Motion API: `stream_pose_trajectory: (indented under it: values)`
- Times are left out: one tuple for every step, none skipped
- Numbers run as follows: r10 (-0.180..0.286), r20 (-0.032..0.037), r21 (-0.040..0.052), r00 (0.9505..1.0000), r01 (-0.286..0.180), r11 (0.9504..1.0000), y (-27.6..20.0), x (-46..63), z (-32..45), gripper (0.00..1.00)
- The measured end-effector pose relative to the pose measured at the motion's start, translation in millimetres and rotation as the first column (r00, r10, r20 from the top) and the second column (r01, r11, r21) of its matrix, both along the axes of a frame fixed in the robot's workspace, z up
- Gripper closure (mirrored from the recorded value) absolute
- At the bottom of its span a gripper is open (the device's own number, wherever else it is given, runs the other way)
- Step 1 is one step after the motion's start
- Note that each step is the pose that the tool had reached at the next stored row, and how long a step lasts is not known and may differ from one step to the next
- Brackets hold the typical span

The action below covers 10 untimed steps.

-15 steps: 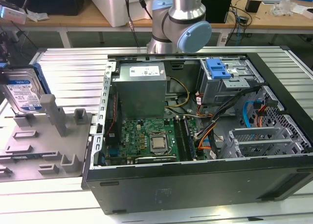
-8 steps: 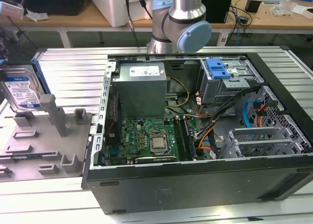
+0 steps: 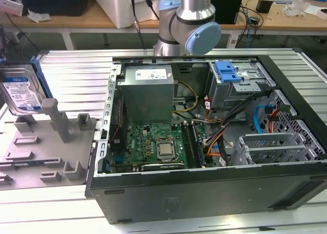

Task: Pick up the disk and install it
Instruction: 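Pick up the disk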

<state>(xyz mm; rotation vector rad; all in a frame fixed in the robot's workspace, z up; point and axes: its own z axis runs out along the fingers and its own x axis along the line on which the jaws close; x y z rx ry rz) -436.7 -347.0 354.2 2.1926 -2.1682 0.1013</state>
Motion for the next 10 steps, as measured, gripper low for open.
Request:
stream_pose_trajectory:
  values:
    - [0.000,0.0000,-0.0002,1.0000,0.000,1.0000,0.0,0.0,0.9,0.63]
    - [0.000,0.0000,-0.0003,1.0000,0.000,1.0000,0.0,0.0,1.9,0.63]
    - [0.000,0.0001,-0.0005,1.0000,0.000,1.0000,0.0,0.0,2.9,0.63]
    - [0.000,0.0001,-0.0006,1.0000,0.000,1.0000,0.0,0.0,3.9,0.63]
    - [0.000,-0.0001,-0.0008,1.0000,0.000,1.0000,0.0,0.0,5.4,0.63]
    - [0.000,0.0000,-0.0010,1.0000,0.000,1.0000,0.0,0.0,6.5,0.63]
    - [0.000,0.0000,-0.0012,1.0000,0.000,1.0000,0.0,0.0,7.8,0.63]
    - [0.000,0.0001,-0.0014,1.0000,0.000,1.0000,0.0,0.0,8.8,0.63]
    - [0.000,0.0000,-0.0016,1.0000,0.000,1.0000,0.0,0.0,10.9,0.63]
    - [0.000,0.0000,-0.0017,1.0000,0.000,1.0000,0.0,0.0,11.7,0.63]
